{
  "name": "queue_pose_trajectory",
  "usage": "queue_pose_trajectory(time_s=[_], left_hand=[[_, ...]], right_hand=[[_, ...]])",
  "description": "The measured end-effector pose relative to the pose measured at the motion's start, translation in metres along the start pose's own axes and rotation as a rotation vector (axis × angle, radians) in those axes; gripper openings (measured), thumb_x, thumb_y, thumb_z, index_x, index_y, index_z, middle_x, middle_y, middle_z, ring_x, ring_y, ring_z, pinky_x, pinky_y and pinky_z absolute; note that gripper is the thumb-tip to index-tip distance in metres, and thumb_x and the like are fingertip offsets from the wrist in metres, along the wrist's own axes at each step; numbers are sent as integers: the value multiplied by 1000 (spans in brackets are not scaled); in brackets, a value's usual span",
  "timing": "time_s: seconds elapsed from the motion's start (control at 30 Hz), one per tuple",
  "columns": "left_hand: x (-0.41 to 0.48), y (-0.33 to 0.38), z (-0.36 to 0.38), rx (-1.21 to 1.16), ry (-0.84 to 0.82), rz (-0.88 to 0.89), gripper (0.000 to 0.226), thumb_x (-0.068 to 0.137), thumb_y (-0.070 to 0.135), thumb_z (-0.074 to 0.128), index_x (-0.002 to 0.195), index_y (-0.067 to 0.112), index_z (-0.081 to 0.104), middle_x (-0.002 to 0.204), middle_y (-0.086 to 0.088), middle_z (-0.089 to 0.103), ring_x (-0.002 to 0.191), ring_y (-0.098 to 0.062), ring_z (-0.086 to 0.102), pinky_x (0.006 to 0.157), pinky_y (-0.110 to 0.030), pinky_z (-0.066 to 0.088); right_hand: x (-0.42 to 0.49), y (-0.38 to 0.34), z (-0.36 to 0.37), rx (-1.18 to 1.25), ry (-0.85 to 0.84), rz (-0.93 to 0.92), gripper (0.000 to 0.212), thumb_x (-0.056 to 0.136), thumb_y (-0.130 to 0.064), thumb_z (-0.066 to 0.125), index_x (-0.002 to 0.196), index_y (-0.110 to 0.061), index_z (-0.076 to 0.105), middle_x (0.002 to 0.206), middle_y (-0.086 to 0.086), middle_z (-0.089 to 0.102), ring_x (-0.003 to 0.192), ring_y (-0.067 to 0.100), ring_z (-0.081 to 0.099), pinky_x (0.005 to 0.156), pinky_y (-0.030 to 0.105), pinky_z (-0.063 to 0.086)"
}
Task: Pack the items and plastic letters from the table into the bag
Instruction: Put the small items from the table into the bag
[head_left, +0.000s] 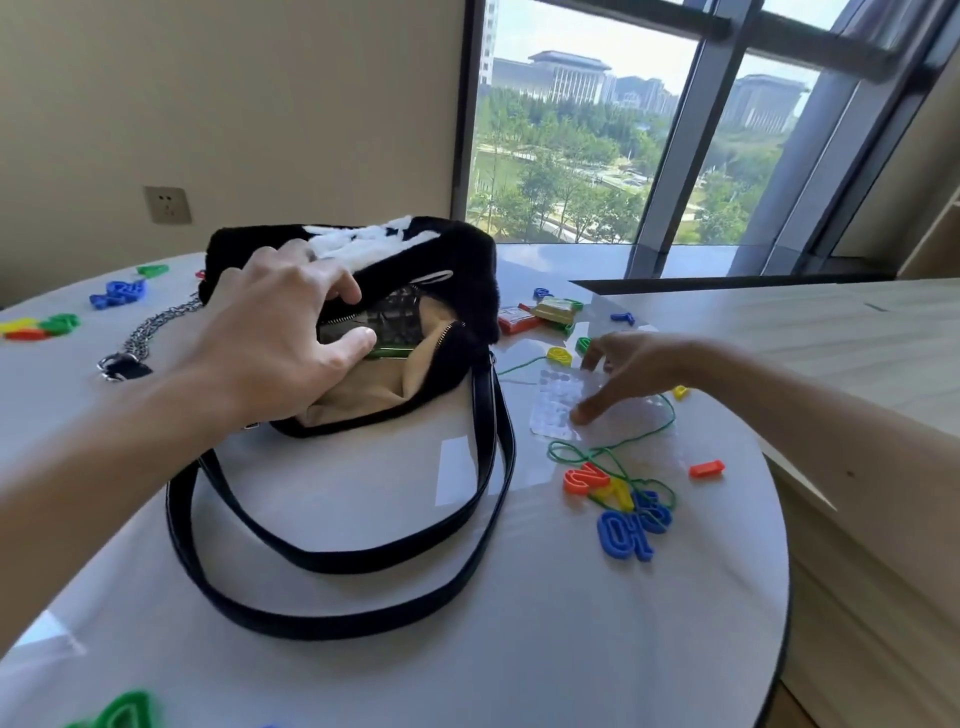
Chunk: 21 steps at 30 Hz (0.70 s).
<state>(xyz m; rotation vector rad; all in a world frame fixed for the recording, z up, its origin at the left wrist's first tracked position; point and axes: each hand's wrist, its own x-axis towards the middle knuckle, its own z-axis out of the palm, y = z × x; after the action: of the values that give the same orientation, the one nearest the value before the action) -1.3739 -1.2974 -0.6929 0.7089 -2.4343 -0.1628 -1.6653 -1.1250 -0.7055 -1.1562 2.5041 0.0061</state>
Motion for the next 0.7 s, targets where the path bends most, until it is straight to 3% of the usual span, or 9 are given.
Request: queue_pose_trajectory(time_s=[0.07, 0.17, 0.3, 0.43, 0.53, 0.57, 0.7], left_hand=[[1, 4, 1, -13, 18, 9, 35, 86, 38, 68, 114, 18, 65, 114, -7, 56, 114, -29, 49, 101, -47, 37], [2, 5, 2, -31, 32, 26, 35, 86, 39, 67, 114, 18, 64, 113, -5, 56, 113, -28, 50, 101, -47, 38], [1, 2, 8, -102, 54, 68, 31, 84, 42, 66, 108, 22, 65, 110, 0, 57, 103, -22, 54, 93, -40, 42], [2, 3, 15, -160, 52, 105, 27, 83, 43, 68, 104, 25, 66, 108, 4, 59, 97, -18, 55, 87, -34, 44], [6, -4, 13, -137, 102, 80, 19, 85, 36, 70, 100, 25, 68, 106, 1, 55, 104, -21, 51, 93, -39, 42], [6, -7, 11, -119, 125, 73, 14, 86, 32, 70, 97, 23, 69, 105, 1, 53, 106, -22, 49, 94, -39, 41], [5, -25, 7, 65, 74, 129, 9, 89, 19, 67, 91, 21, 76, 106, 0, 50, 107, -24, 44, 92, -44, 43]], right_hand=[[1, 0, 0, 38, 61, -23, 85, 64, -58, 84, 133, -18, 55, 132, 2, 54, 118, 23, 52, 100, 35, 45], [-4, -2, -2, 125, 204, -138, 53, 71, -43, 86, 111, -20, 59, 99, -7, 56, 88, 13, 52, 68, 25, 39], [-15, -1, -18, 466, 263, -348, 22, 82, -17, 81, 83, -13, 60, 79, 4, 54, 75, 18, 48, 72, 33, 32], [-29, -10, -36, 615, 382, -535, 17, 82, -21, 78, 74, -21, 63, 77, -3, 59, 75, 9, 53, 75, 32, 35], [-39, -24, -45, 563, 601, -637, 18, 74, -35, 82, 79, -24, 69, 98, -5, 67, 89, 16, 57, 80, 38, 37], [-42, -30, -48, 561, 662, -678, 20, 73, -38, 82, 79, -25, 68, 97, -9, 65, 89, 16, 55, 80, 38, 36], [-53, -56, -58, 820, 758, -852, 19, 81, -12, 77, 83, -24, 62, 75, -14, 62, 74, 7, 57, 77, 25, 49]])
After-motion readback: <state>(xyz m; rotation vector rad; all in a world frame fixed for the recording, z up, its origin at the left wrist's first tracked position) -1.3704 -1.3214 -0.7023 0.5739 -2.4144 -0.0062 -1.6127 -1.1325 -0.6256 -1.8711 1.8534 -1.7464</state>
